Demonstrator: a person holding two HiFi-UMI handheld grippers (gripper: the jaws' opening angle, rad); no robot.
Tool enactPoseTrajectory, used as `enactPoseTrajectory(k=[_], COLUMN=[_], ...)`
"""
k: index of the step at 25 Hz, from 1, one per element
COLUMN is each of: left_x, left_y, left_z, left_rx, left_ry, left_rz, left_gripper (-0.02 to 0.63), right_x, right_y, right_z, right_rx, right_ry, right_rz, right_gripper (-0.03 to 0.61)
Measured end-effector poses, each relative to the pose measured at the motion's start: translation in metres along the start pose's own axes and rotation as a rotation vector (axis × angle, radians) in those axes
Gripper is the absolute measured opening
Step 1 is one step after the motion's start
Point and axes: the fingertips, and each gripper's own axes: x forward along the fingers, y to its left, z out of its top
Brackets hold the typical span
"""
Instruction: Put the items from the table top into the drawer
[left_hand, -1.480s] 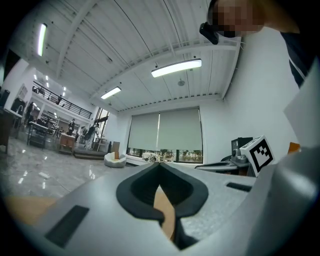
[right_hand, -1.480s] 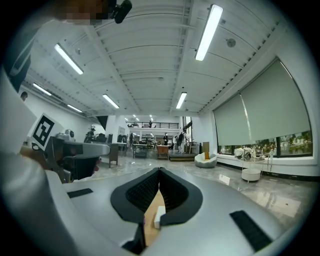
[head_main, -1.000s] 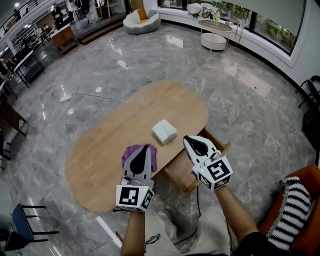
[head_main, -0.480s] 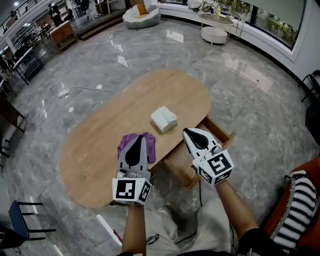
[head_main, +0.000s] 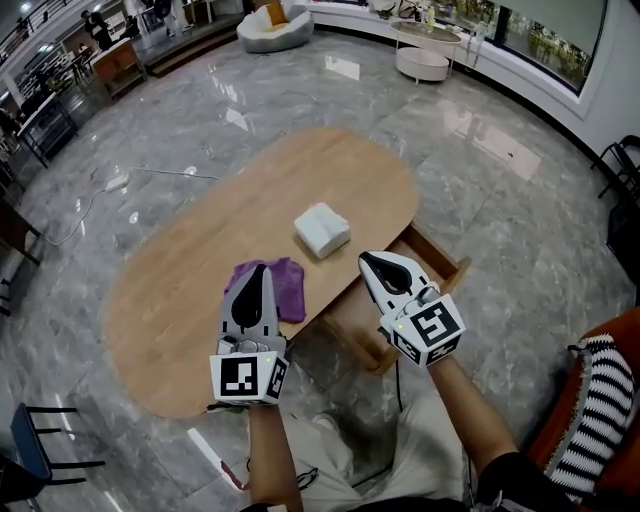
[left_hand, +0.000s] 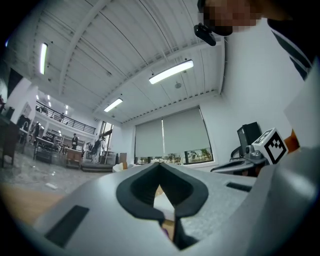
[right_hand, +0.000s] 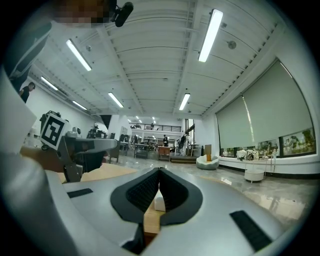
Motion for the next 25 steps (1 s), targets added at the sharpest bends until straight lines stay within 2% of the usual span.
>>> enactPoseTrajectory(k=[14,21,25], left_x=[-0.014,-0.021,-0.024], left_y=[0.012,0.015,0.021], left_z=[-0.014,-0.018,-0.020], left_rx=[0.026,0.065,0.042], left_ry=[0.003,0.021,0.018], left_rz=[0.014,0.021,0.031], left_gripper=[0.003,0.003,0.003], right_x=[0.002,0.003,0.006], right_y=[0.006,0.012,0.015], right_z=[-0.016,-0.025,-0.029], right_rx=[0.013,0.020,0.018], right_ry=[-0.004,0.002,0.007], right_rz=[-0.001,0.010,0.016], right_gripper=[0.017,0.017,0.017])
